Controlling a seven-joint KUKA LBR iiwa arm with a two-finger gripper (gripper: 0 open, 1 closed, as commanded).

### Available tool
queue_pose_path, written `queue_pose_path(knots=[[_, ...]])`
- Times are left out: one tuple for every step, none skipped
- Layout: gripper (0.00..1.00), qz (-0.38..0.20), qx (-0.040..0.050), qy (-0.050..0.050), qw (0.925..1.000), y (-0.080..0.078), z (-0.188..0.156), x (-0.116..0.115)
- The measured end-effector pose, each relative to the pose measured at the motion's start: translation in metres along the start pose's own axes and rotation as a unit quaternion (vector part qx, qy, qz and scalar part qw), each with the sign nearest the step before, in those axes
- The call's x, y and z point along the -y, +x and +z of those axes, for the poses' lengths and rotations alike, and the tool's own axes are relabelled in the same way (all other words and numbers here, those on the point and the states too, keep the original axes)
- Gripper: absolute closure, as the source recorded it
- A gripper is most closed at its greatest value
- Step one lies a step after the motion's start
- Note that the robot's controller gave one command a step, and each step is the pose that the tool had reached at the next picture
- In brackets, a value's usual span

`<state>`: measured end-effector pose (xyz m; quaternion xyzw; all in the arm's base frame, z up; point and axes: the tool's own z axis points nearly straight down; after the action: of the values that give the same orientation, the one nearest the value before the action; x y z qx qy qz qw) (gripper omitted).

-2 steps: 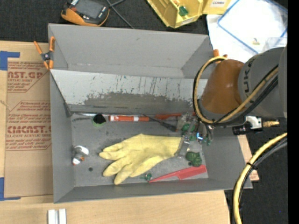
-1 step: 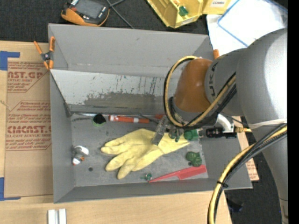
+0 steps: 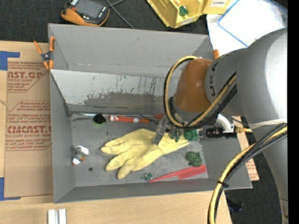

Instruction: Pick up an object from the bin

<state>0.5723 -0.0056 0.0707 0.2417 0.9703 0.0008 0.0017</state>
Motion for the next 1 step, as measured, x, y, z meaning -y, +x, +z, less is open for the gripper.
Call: queue_pose_path(knots=[[1.00,0.007,0.0005,0.000,1.0000,0.0095,-0.0179,-0.0012]])
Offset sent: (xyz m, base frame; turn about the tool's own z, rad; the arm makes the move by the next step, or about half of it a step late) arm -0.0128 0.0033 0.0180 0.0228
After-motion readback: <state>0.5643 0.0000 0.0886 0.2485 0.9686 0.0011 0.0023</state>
